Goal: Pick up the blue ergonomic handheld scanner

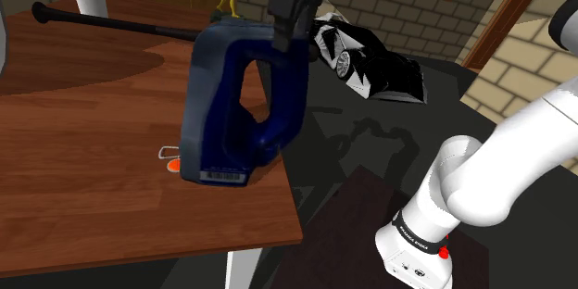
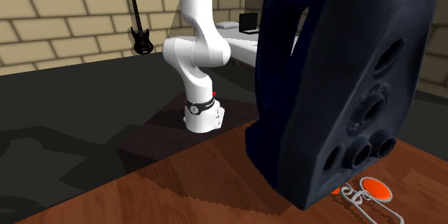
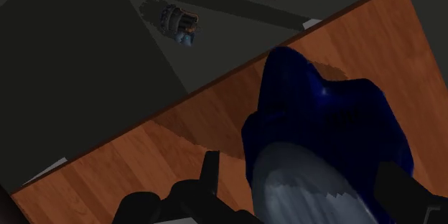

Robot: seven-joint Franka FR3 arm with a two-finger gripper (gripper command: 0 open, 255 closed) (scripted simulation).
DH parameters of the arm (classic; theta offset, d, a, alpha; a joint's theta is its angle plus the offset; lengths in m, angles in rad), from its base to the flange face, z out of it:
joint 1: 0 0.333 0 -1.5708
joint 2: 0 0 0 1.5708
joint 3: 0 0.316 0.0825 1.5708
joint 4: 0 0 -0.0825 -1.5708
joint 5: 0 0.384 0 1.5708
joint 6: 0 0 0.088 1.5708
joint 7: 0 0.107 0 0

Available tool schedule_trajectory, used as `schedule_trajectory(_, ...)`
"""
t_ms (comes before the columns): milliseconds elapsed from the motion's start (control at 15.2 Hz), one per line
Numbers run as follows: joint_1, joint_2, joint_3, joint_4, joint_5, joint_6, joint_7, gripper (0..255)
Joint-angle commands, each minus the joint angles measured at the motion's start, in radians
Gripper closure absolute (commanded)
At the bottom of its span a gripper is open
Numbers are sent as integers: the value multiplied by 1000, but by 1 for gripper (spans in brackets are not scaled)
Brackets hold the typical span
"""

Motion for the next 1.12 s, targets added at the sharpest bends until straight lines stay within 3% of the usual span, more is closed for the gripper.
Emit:
schedule_trajectory(0, 3, -14, -3, -43, 7, 29, -1, 0)
schedule_trajectory(132, 3, -18, -4, -55, 8, 38, -1, 0)
schedule_trajectory(198, 3, -16, -3, -51, 7, 36, 0, 255)
schedule_trajectory(792, 3, -18, -3, -55, 8, 38, -1, 255)
schedule_trajectory(1056, -2, 11, 4, 28, -4, -20, 2, 255)
